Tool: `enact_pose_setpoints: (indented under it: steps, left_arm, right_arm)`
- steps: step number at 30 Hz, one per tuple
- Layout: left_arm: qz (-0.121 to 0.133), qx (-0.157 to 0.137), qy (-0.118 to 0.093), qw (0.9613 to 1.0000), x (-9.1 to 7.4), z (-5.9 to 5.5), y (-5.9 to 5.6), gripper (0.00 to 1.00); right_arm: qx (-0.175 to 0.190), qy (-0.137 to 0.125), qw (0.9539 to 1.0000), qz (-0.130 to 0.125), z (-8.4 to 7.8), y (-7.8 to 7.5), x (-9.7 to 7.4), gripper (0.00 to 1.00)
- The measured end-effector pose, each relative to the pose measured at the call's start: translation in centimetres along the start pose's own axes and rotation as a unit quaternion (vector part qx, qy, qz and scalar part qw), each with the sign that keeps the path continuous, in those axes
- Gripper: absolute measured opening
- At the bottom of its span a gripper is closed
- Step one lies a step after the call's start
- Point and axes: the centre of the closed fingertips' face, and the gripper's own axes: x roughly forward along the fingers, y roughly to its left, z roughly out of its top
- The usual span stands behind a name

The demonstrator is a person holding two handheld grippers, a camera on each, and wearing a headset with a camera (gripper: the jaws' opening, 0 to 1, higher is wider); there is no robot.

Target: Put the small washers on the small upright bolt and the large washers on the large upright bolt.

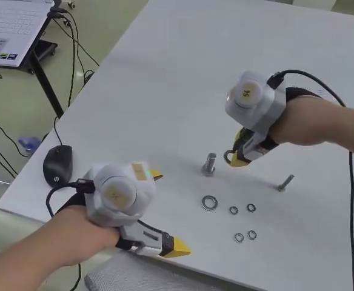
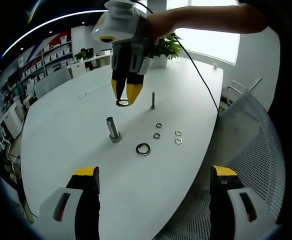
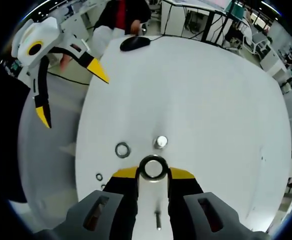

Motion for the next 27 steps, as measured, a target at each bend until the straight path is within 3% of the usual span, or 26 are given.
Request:
enact_pose_setpoints:
  steps: [16,27]
  left_arm:
    - [-0.005,0.005,0.003,1.0000,0.1,-0.1,-0.1,0.93]
    - [-0.007,0.005,0.007,0.9999,0.2,-0.2,-0.2,0.92]
  right_arm:
    - [-0.014,0.002,0.9999,0.002,2.5,-1.5,2.2,0.21]
    - [-0.020,0.016,0.9997,0.004,2.2,-1.7,3.2,0.21]
